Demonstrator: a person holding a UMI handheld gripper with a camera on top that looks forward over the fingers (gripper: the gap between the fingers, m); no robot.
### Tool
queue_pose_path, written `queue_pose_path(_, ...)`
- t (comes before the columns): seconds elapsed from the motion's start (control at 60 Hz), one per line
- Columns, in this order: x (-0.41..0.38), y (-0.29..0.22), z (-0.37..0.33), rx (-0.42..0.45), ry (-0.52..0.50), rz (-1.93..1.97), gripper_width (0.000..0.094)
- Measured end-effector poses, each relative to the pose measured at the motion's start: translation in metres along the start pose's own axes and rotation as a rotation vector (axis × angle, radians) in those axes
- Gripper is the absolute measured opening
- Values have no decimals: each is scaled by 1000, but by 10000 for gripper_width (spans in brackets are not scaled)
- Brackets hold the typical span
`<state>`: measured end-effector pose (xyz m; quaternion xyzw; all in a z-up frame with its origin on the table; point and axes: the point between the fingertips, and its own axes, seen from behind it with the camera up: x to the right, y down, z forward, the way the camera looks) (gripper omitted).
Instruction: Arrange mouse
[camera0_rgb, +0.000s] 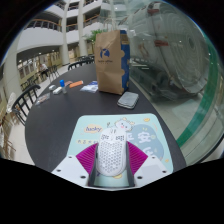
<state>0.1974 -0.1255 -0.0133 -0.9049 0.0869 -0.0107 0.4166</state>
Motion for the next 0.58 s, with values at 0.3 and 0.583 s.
queue_pose_path(0.3, 6, 17, -57, 23, 6, -55, 854)
queue_pose_path(0.583, -6, 66, -168, 115, -93, -8, 848)
